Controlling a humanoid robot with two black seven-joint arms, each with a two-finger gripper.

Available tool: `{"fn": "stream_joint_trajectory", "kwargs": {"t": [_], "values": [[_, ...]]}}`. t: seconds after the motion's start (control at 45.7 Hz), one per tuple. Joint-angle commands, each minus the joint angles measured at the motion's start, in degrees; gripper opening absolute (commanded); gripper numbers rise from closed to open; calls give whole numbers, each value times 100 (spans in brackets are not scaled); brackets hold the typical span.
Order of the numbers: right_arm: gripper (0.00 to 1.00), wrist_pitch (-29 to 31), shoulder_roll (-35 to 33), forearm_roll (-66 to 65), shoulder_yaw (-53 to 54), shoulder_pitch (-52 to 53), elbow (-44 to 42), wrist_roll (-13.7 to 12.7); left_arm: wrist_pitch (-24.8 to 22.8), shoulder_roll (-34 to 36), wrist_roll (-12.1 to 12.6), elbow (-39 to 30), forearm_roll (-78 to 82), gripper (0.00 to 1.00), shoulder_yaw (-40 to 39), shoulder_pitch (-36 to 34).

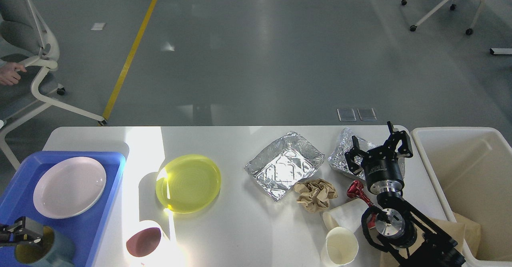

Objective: Tidy desktop
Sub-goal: 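Raise the left gripper and move it over the pink cup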

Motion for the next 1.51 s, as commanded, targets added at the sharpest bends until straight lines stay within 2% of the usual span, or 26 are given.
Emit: {"fn": "stream_joint_trajectory", "kwargs": {"t": [0.0,0.131,0.262,0.503,0.612,0.7,0.787,0.875,0.962,1.071,1.487], "values": [[100,0,1,0,0,1,0,0,-510,-85,-4,-20,-8,96,628,-728],[100,0,1,0,0,1,0,0,-924,-427,-4,-468,-61,96,1568,-1862],[100,0,1,0,0,1,0,0,-1214,-981,-4,-1048,-683,96,2772,-3347],[100,0,1,0,0,1,0,0,-1241,-2395,75,-2208,-2020,97,4109,-5957],[100,0,1,0,0,1,0,0,-1241,-3090,365,-2762,-2749,97,4268,-6968],[100,0,1,0,0,1,0,0,-1232,-3494,804,-3105,-3434,97,4250,-7566],[100,0,1,0,0,1,0,0,-1232,-3864,1243,-3316,-4173,97,4154,-7954],[100,0,1,0,0,1,0,0,-1232,-4172,1464,-3535,-4727,97,3969,-8226],[100,0,1,0,0,1,0,0,-1275,-4304,1473,-3782,-4991,97,3732,-8516],[100,0,0,0,0,-7,0,0,-1618,-4383,1473,-3791,-5369,97,3609,-8675],[100,0,1,0,0,1,0,0,-1838,-4383,1473,-3773,-5519,97,3406,-8614]]}}
